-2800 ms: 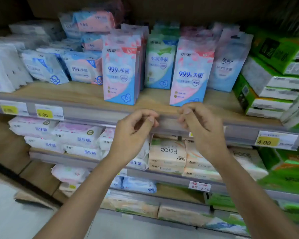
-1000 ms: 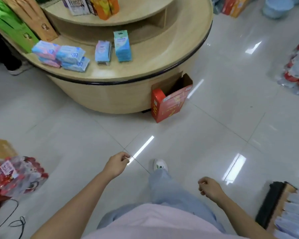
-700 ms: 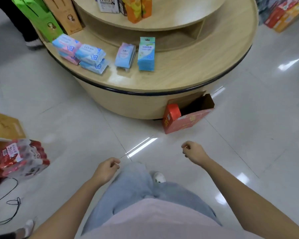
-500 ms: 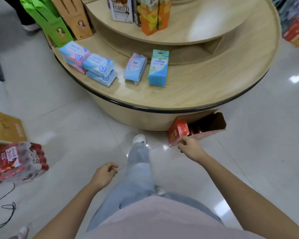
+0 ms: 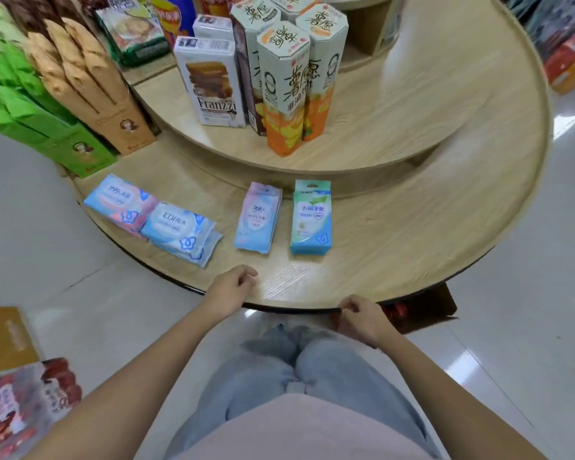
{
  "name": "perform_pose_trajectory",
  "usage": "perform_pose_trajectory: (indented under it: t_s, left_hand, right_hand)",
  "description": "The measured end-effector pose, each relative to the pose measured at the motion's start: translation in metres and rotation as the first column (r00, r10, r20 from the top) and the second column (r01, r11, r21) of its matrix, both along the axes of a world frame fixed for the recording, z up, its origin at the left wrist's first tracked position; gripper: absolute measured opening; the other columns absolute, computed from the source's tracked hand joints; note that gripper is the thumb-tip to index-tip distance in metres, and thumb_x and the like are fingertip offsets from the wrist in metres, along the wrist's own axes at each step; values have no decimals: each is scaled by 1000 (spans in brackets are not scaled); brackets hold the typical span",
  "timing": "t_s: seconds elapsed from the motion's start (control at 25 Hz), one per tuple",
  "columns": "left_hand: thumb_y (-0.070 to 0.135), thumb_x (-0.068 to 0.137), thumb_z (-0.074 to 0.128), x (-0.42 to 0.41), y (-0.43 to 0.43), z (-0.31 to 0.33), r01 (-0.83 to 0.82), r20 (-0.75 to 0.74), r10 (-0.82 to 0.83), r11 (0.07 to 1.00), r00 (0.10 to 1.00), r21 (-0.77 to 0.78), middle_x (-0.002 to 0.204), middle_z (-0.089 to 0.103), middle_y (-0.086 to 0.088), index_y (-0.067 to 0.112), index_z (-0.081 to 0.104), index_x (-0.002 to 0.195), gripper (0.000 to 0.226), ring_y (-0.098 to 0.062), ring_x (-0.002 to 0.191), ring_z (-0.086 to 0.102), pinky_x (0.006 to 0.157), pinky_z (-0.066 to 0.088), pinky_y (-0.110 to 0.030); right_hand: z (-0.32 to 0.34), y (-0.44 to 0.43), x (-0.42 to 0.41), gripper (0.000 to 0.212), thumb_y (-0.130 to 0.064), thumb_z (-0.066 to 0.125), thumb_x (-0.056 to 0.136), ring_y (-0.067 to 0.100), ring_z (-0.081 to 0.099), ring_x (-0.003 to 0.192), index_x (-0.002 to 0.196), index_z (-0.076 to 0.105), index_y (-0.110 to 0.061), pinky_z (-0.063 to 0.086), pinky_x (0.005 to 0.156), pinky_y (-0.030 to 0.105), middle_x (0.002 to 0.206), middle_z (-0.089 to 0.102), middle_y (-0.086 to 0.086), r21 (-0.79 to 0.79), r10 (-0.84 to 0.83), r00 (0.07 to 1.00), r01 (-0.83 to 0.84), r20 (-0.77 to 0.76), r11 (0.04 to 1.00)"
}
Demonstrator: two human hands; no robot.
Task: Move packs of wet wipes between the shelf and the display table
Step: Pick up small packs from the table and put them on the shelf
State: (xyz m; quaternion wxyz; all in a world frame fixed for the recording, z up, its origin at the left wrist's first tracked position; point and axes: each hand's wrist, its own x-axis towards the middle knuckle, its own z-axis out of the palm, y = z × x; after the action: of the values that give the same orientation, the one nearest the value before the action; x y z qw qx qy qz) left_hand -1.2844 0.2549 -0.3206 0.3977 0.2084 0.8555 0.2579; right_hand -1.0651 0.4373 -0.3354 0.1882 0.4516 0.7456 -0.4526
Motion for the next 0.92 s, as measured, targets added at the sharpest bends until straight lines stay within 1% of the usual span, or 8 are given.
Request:
perform_pose_trajectory:
  t_s: [0.16, 0.24, 0.36, 0.44, 0.64, 0.76, 0.84, 0.92]
  left_hand:
    - [25, 93, 56, -18, 84, 10, -10, 11, 9, 999, 1000, 47, 110, 62, -1, 13, 58, 121, 31, -14, 95, 56, 79, 38, -22]
    - [43, 83, 65, -22, 120, 5, -142, 140, 134, 988, 981, 55, 120, 55, -2, 12, 49, 130, 59, -17, 108, 55, 92, 41, -26]
    - [82, 42, 72, -30, 163, -20, -330, 236, 305, 941, 923, 72, 129, 55, 3, 26, 45, 133, 110, -18, 120, 55, 100, 47, -40]
    - [84, 30, 73, -34, 176, -53, -312, 203, 287, 944, 936, 105, 118, 63, 4, 31, 53, 121, 107, -15, 109, 62, 93, 52, -40]
    - [45, 62, 83, -32, 180, -22, -290, 121, 281, 955, 952, 63, 102, 66, 7, 18, 58, 112, 62, -13, 90, 61, 83, 50, -31]
    - [42, 53, 85, -34, 154, -15, -467, 173, 451, 882, 875, 60, 101, 64, 3, 18, 51, 108, 69, -21, 95, 64, 86, 52, -42]
    - [36, 52, 86, -37, 134, -10, -577, 253, 540, 810, 803, 105, 104, 67, -3, 24, 49, 101, 63, -24, 95, 67, 85, 54, -45]
    - [20, 63, 87, -37, 114, -6, -665, 344, 600, 739, 723, 108, 105, 68, -9, 19, 51, 104, 54, -22, 89, 69, 77, 57, -39]
  right_hand:
    - [1, 31, -34, 13, -9, 52, 89, 21, 59, 72, 96, 59, -18, 49, 72, 33, 86, 65, 8, -20, -131, 990, 130, -57, 991]
    - [3, 50, -53, 15, -10, 52, 89, 25, 63, 79, 99, 60, -17, 50, 78, 35, 85, 65, 6, 27, -185, 978, 188, -91, 982]
    - [9, 70, -82, 21, -14, 51, 91, 23, 58, 84, 111, 58, -12, 44, 76, 30, 85, 58, 2, 57, -231, 962, 241, -144, 969]
    - [9, 78, -99, 23, -18, 50, 94, 18, 54, 86, 116, 54, -12, 39, 76, 27, 88, 56, -1, -5, -287, 948, 289, -135, 957]
    - [-9, 94, -122, 41, -30, 52, 93, 20, 55, 91, 127, 46, -9, 44, 83, 34, 105, 57, 5, -136, -448, 891, 437, -73, 889]
    - [-16, 99, -144, 63, -38, 64, 85, 21, 55, 100, 133, 37, -9, 47, 78, 28, 120, 52, 8, -279, -505, 860, 470, -66, 837]
    - [-20, 95, -164, 100, -60, 74, 60, 25, 57, 113, 136, 32, -12, 50, 90, 37, 130, 52, 10, -307, -529, 847, 490, -54, 816]
    - [-30, 87, -180, 114, -67, 77, 47, 30, 52, 121, 136, 33, -11, 44, 101, 47, 132, 50, 12, -217, -488, 872, 470, -35, 856]
